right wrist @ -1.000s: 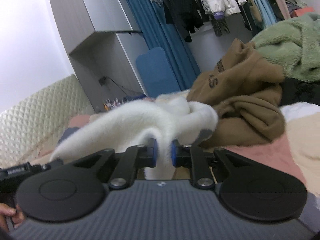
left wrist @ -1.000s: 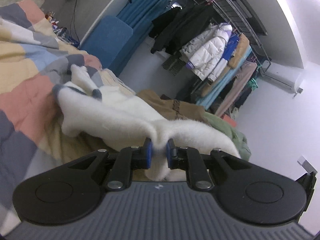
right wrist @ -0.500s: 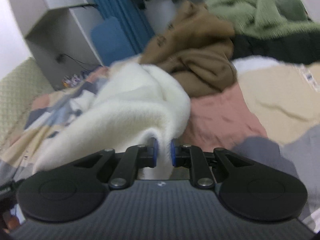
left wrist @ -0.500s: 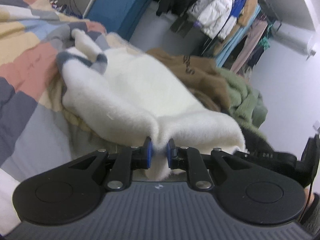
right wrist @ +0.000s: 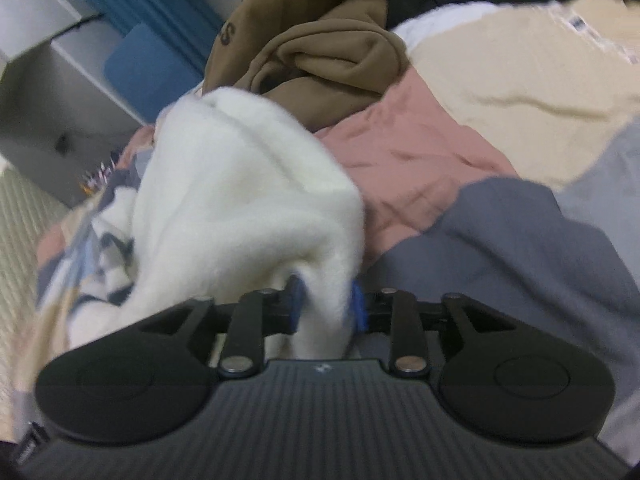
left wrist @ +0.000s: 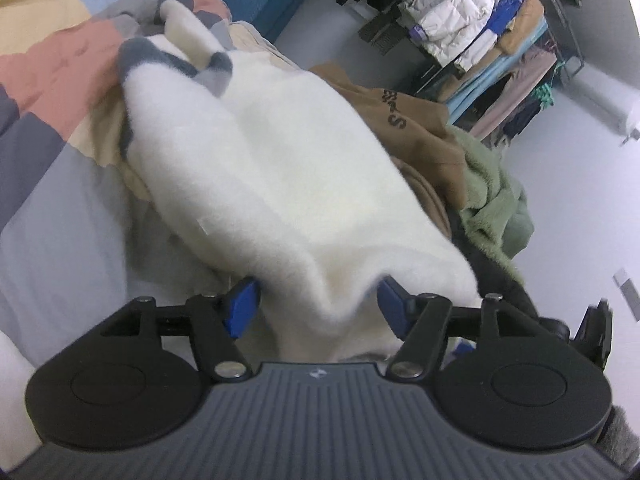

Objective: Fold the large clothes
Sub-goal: 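Lift the sweater with both grippers, shaking it loose from the pile, then raise the sweater high with both grippers to let it hang open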

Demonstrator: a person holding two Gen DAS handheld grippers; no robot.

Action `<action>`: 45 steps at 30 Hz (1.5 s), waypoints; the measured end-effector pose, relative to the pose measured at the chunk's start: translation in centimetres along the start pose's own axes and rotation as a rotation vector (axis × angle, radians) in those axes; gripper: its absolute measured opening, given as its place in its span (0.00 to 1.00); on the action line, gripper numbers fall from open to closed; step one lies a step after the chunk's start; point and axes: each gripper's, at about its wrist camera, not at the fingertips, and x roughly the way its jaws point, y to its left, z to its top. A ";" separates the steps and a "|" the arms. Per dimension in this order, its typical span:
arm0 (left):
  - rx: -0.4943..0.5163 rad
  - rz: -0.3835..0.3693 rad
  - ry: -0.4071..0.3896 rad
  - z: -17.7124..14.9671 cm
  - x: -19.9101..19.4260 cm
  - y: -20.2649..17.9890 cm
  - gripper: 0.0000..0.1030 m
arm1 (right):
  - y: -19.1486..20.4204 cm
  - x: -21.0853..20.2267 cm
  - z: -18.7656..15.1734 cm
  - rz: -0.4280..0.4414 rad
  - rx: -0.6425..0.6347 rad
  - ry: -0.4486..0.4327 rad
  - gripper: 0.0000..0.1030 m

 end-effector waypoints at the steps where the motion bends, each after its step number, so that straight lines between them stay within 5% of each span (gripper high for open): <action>1: -0.007 -0.004 -0.004 0.1 -0.2 0.0 0.73 | -0.3 -0.4 -0.2 0.005 0.039 0.003 0.47; 6: -0.085 -0.029 -0.054 0.8 -1.5 0.6 0.75 | -1.7 -2.5 -0.5 0.086 0.213 -0.015 0.54; 15: -0.237 0.016 -0.139 1.8 -3.0 3.3 0.81 | 1.8 -2.9 -1.9 0.296 0.149 0.034 0.54; 25: -0.355 0.049 -0.095 1.3 -0.4 6.0 0.80 | 2.4 1.1 -3.0 0.187 0.109 0.102 0.54; 34: -0.473 -0.131 -0.090 1.6 2.7 7.9 0.79 | 2.4 4.7 -2.3 0.275 0.142 0.082 0.53; 36: -0.452 -0.163 -0.089 2.1 3.3 7.7 0.72 | 2.6 4.8 -2.2 0.310 0.131 0.069 0.41; 38: -0.422 -0.196 -0.094 2.6 3.5 7.4 0.40 | 2.7 4.6 -1.9 0.348 0.122 0.049 0.29; 40: -0.386 -0.212 -0.130 3.1 3.0 7.0 0.21 | 2.9 3.9 -1.5 0.371 0.106 0.016 0.22; 45: -0.328 -0.294 -0.238 4.3 -0.4 6.1 0.14 | 4.1 -0.5 -0.3 0.496 0.021 -0.148 0.16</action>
